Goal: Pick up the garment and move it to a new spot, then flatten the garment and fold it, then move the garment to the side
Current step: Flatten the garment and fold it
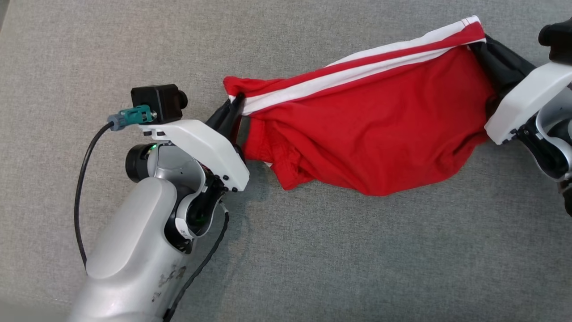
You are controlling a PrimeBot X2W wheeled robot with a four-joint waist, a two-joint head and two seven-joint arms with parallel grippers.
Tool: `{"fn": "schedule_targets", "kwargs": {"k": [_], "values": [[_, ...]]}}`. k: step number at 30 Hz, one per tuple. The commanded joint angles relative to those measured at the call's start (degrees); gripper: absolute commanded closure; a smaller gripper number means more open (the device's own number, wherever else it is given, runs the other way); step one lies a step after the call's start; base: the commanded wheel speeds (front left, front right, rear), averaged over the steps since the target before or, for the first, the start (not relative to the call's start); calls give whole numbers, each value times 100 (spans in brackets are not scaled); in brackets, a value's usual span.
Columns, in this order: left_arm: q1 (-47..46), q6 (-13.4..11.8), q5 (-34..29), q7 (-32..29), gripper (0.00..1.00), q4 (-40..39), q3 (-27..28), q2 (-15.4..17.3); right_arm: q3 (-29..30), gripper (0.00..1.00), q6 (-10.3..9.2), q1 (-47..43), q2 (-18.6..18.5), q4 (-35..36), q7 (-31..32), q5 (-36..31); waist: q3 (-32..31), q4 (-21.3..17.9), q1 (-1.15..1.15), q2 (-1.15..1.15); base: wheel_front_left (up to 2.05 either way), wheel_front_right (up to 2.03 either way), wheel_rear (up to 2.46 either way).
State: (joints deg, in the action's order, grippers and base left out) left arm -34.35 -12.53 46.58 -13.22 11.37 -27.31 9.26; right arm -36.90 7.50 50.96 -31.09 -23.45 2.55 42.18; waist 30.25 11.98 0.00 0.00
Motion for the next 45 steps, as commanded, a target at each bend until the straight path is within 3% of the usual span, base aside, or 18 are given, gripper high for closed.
{"fn": "schedule_targets", "kwargs": {"k": [1,4,7,14,16,19,26,27,28,29,34,39,45], "values": [[-94,76,46,66,0,107,14,-15,-57,0,-2,132,15,-154,-146,47,-16,-21,0,0,0,0,0],[-56,111,1,147,0,155,10,27,-209,0,-2,183,37,-263,-152,84,-62,-66,0,0,0,0,0],[184,107,-251,318,0,19,-67,268,-346,0,-2,255,0,-288,27,217,-201,-184,0,0,0,0,0],[1169,-283,-885,1336,0,-1028,-19,675,-23,0,-1,74,-30,-478,832,497,-458,-258,0,0,0,0,0],[1502,-434,-1091,1740,0,-1268,-94,585,229,0,-1,16,145,-795,1215,391,-423,-130,0,0,0,0,0],[1628,-451,-1274,2119,0,-1280,-225,468,457,0,-1,26,331,-1076,1582,270,-329,30,0,0,0,0,0],[1671,-215,-1504,2742,0,-975,-348,139,503,0,0,-182,705,-1599,2371,-258,-239,318,0,0,0,0,0],[1702,-183,-1531,2777,0,-906,-336,85,480,19,7,-255,792,-1594,2431,-274,-254,334,0,0,0,0,0],[1737,-146,-1531,2803,0,-843,-295,30,457,78,21,-325,873,-1516,2400,-271,-280,338,0,0,0,0,0],[1778,-107,-1544,2814,0,-776,-262,-3,503,100,24,-390,930,-1472,2329,-244,-317,325,0,0,0,0,0],[2088,94,-1689,2846,0,-644,19,-107,891,100,13,-674,1032,-1304,2109,137,-682,39,0,0,0,0,0],[2702,323,-2075,2845,0,-778,346,-85,1434,100,-10,-1047,817,-1315,1923,498,-1122,-335,0,0,0,0,0],[3286,574,-2372,2846,0,-932,617,-227,2007,100,-2,-1366,540,-1697,1669,543,-1423,-449,0,0,0,0,0]]}}
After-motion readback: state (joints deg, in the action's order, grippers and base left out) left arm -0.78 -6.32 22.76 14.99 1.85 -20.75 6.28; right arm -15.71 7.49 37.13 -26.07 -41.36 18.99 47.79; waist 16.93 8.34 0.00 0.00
